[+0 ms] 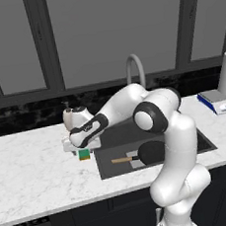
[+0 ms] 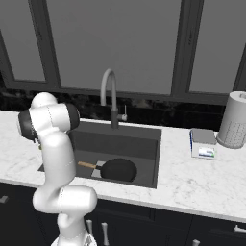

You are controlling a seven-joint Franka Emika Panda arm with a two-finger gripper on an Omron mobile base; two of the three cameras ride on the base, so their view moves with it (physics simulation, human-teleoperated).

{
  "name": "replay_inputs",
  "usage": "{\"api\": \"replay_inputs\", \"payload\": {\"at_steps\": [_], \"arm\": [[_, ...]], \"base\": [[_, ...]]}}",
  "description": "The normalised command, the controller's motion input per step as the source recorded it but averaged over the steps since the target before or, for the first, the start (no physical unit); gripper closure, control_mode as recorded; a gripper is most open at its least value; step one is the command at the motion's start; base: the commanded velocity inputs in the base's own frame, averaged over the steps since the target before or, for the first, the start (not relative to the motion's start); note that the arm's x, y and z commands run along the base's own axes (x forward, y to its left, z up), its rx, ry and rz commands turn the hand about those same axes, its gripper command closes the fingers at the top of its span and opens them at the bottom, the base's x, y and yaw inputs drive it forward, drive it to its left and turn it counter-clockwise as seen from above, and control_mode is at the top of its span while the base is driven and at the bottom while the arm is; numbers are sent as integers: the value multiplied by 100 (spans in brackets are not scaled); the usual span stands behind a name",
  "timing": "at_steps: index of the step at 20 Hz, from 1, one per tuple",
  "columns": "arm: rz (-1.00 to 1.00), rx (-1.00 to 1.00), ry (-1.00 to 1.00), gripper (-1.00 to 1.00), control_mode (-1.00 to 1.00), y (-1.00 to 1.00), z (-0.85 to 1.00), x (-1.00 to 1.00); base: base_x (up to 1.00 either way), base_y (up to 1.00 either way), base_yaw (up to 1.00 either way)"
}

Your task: Pick the pan and sponge and place them into the sink. Then turn on the water.

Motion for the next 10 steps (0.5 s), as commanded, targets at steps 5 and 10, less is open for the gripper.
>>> {"api": "replay_inputs", "payload": {"at_steps": [5, 10], "arm": [[0, 0, 0, 100, -100, -10, -4, 0], [-2, 1, 0, 100, -100, -37, 12, -1]], "base": [[0, 0, 0], [0, 0, 0]]}}
